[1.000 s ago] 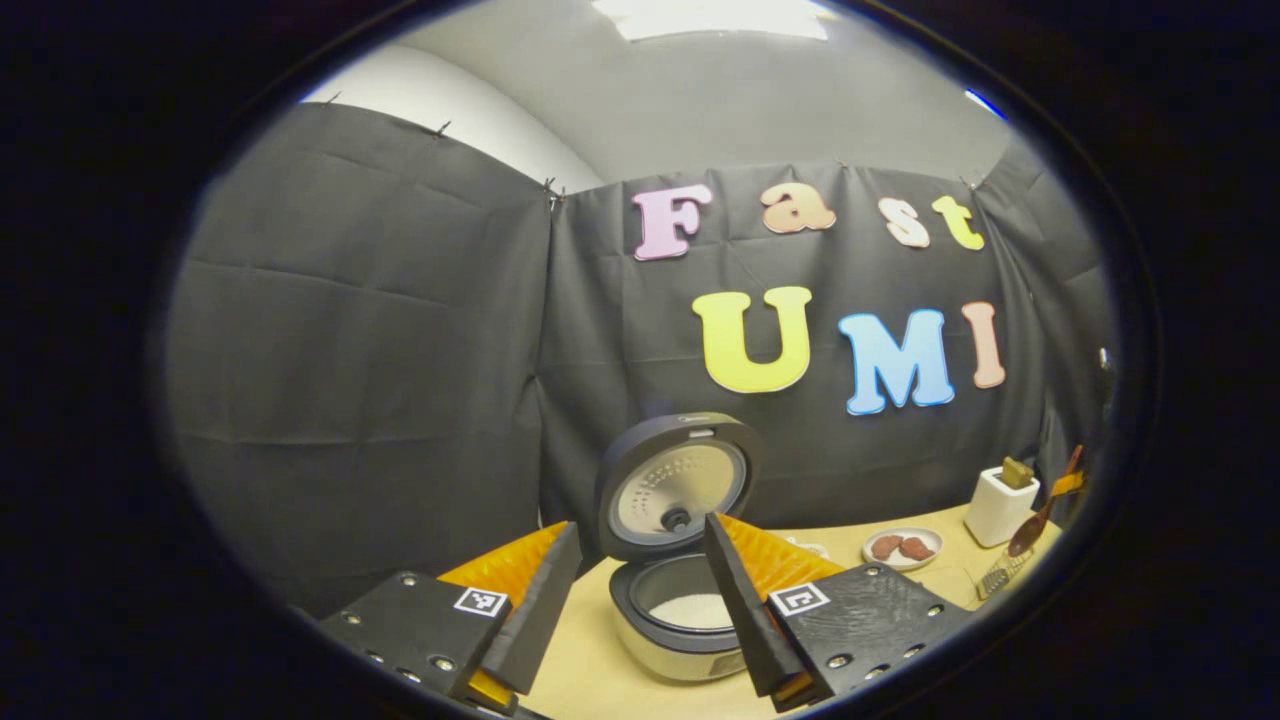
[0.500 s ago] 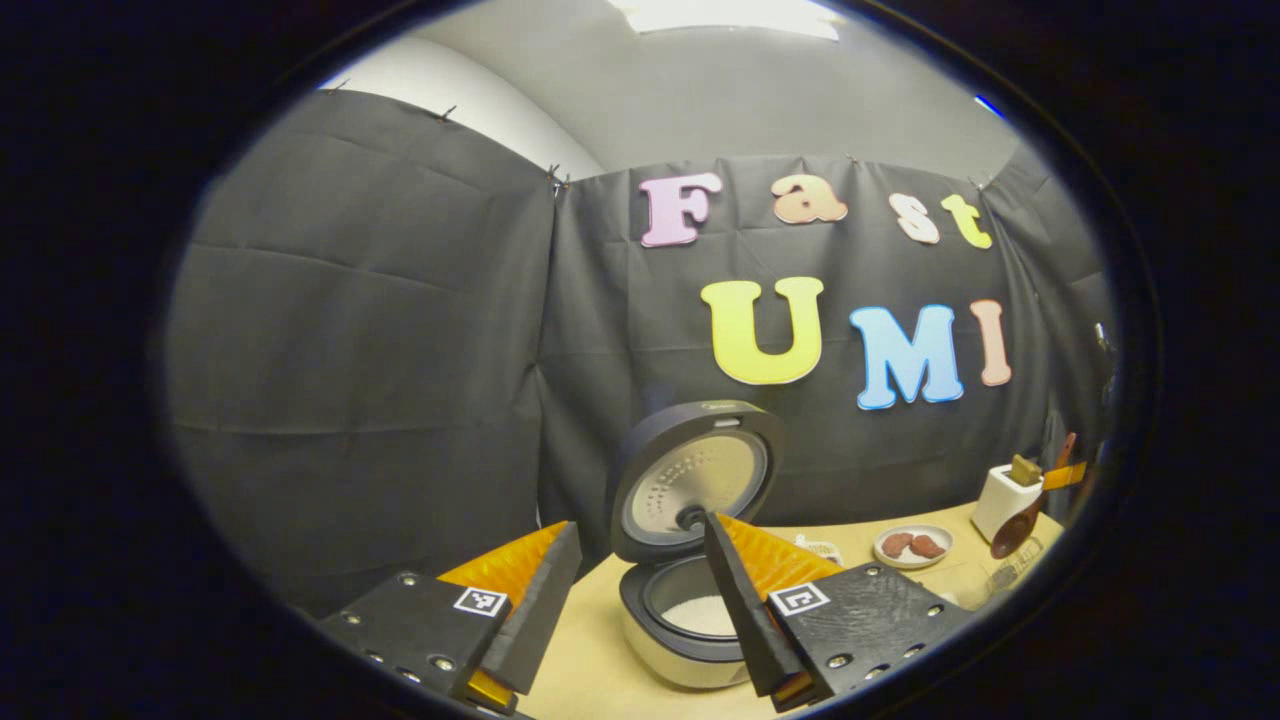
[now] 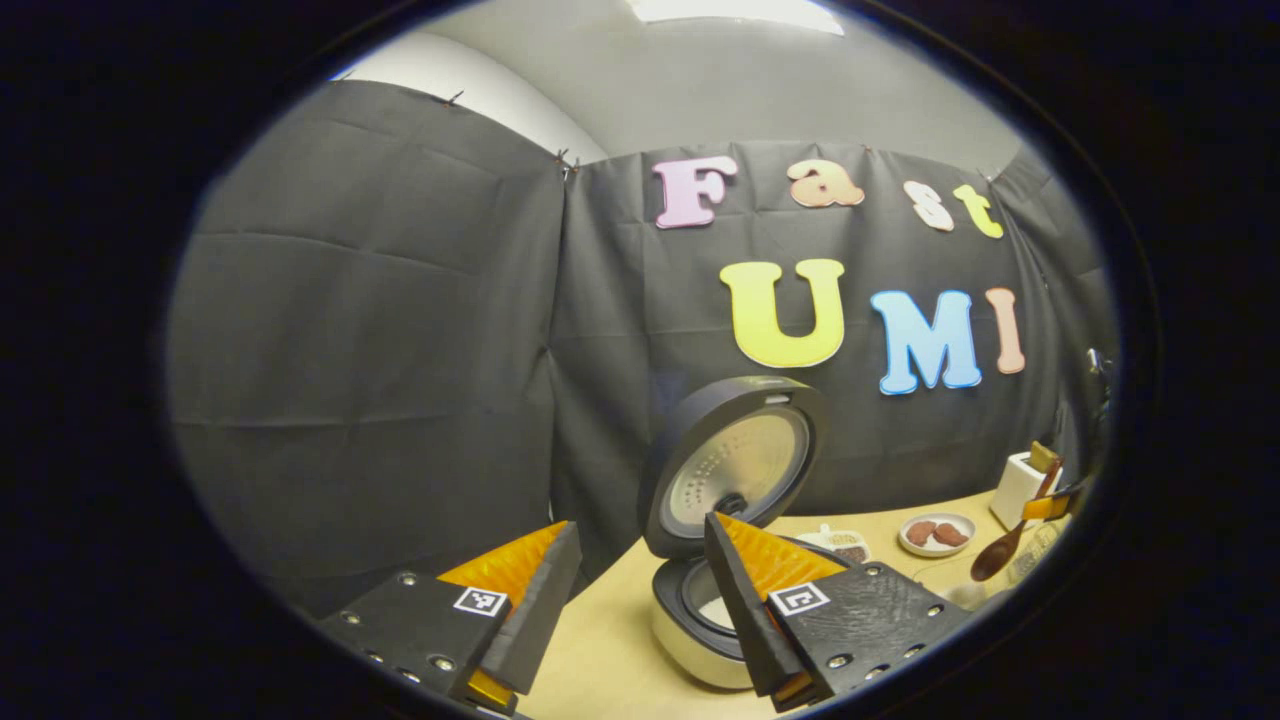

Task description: Close the left gripper, press the button to open the rice cooker; take a wooden spoon from the chopstick holder with the right hand, scoop a spoonful of rice and pour it into the rice cooker, then put the wooden spoon back into the chopstick holder.

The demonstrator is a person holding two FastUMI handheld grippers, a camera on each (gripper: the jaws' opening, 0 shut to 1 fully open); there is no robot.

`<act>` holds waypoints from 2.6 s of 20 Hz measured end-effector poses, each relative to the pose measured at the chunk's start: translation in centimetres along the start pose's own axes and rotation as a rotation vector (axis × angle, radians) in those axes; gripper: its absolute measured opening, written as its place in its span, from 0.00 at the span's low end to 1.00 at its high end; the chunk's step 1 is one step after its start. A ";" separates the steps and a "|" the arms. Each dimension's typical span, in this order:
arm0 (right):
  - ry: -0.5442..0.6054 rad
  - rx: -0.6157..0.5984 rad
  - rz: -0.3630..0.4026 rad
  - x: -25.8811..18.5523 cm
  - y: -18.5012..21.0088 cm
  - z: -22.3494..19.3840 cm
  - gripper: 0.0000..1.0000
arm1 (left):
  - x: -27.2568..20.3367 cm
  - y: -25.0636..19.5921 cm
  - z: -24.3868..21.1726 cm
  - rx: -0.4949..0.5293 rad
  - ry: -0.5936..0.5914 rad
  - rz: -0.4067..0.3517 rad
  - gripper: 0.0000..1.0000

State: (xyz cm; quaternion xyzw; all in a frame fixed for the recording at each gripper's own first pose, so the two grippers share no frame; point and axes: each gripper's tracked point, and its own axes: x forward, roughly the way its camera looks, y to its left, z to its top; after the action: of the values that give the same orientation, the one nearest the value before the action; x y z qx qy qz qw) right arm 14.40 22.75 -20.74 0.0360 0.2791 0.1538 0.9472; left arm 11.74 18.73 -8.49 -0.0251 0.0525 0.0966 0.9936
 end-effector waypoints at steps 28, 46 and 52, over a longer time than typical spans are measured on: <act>0.239 0.495 0.162 2.8 5.8 -6.8 0.11 | 0.5 1.8 -0.5 0.000 0.014 0.019 0.79; 0.122 1.083 0.267 -0.9 2.6 0.5 0.11 | -0.9 -0.7 2.5 0.018 -0.049 -0.014 0.79; 0.128 1.092 0.353 -0.9 6.4 3.3 0.11 | -2.4 1.1 2.0 0.016 -0.044 0.025 0.79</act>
State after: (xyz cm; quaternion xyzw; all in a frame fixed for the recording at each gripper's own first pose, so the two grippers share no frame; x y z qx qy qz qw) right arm 13.73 28.60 -16.55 0.5562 0.3646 0.1453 0.7325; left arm 9.41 19.51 -6.31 -0.0143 0.0315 0.1088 0.9935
